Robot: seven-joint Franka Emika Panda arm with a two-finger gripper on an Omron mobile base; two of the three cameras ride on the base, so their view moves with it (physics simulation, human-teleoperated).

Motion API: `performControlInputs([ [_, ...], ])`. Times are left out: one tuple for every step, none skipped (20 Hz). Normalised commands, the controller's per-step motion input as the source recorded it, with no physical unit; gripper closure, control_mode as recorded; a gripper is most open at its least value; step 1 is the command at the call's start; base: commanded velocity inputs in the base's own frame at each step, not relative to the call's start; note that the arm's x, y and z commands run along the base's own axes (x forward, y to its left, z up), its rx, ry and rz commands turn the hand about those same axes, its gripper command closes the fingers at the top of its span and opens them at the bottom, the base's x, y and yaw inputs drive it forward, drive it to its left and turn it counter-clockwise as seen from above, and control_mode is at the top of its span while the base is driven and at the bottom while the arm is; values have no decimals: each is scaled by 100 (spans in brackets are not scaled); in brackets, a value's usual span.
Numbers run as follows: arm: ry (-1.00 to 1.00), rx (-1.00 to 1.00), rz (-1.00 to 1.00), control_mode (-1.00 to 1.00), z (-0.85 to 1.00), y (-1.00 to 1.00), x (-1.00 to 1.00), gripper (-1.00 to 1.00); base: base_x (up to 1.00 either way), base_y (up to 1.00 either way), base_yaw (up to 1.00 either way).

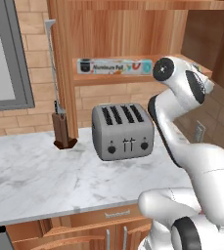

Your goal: Retrieve the tupperware and aluminum foil from the cabinet and place them on the dining counter near the plate with potato and mushroom to prepare for storing leftovers.

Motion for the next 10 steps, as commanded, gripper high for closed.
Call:
performControlInputs([
  [7, -5, 11, -100, 0, 0, -100, 100, 0, 0, 0],
  [12, -5, 10, -100, 1, 1, -100, 100, 0, 0, 0],
  [16, -6, 8, -100, 7, 5, -100, 100, 0, 0, 0],
  [20, -7, 7, -100, 16, 7, -100, 100, 0, 0, 0],
  [21, -8, 7, -100, 19, 13, -100, 100, 0, 0, 0],
  [22, -11, 8, -100, 21, 18, -100, 100, 0, 0, 0],
  [22, -14, 10, -100, 17, 31, -100, 100, 0, 0, 0],
  [25, -19, 14, -100, 5, 51, -100, 100, 0, 0, 0],
  [25, -20, 15, -100, 0, 58, -100, 100, 0, 0, 0],
  [25, -20, 15, -100, 0, 64, -100, 100, 0, 0, 0],
])
